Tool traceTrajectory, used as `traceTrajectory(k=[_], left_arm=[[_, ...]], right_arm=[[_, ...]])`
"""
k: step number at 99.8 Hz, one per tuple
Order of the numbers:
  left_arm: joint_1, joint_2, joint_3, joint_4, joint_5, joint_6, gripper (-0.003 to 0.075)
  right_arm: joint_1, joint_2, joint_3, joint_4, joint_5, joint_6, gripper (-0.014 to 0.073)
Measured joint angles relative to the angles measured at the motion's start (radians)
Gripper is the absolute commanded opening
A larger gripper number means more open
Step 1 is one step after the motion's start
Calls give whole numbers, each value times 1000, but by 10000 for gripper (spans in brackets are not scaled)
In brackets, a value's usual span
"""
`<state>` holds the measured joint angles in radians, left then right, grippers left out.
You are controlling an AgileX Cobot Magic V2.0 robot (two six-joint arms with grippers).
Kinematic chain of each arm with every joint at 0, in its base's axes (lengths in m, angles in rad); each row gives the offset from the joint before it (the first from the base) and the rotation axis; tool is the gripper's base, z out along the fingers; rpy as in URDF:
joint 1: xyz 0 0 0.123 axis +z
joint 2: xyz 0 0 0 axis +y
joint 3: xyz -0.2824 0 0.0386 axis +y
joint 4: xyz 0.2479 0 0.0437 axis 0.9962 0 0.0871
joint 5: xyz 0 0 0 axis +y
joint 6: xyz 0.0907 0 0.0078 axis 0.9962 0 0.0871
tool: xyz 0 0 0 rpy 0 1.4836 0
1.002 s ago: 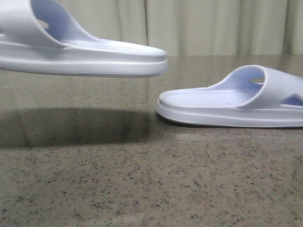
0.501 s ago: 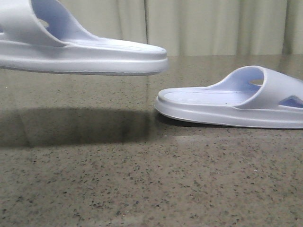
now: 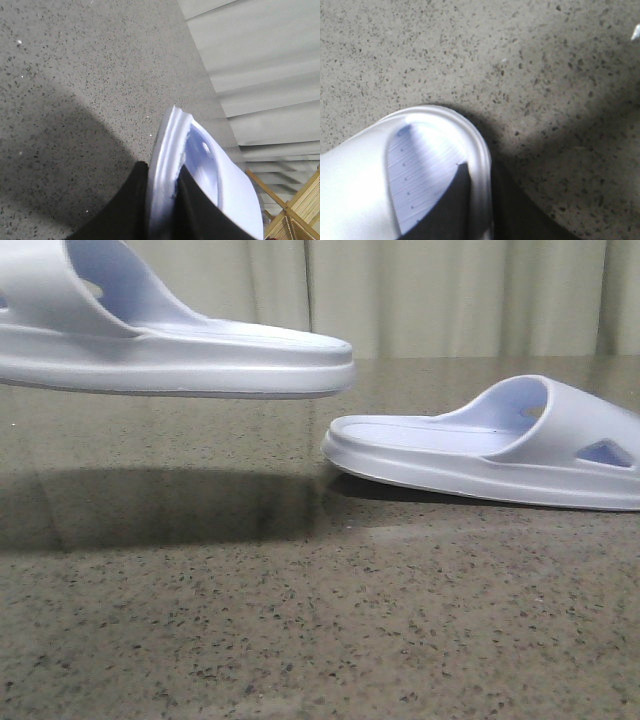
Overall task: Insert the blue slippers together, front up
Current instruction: 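Grasp the other slipper's sole edge with the right gripper and lift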
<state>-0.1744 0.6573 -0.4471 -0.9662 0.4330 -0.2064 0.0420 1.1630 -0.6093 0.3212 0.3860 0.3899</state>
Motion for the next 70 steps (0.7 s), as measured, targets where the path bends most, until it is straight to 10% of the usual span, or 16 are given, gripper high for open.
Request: traceTrajectory(k=[70], left_arm=[[0,0,0,0,0,0,16]], right_arm=[[0,-255,4,45,-226,0,-107]])
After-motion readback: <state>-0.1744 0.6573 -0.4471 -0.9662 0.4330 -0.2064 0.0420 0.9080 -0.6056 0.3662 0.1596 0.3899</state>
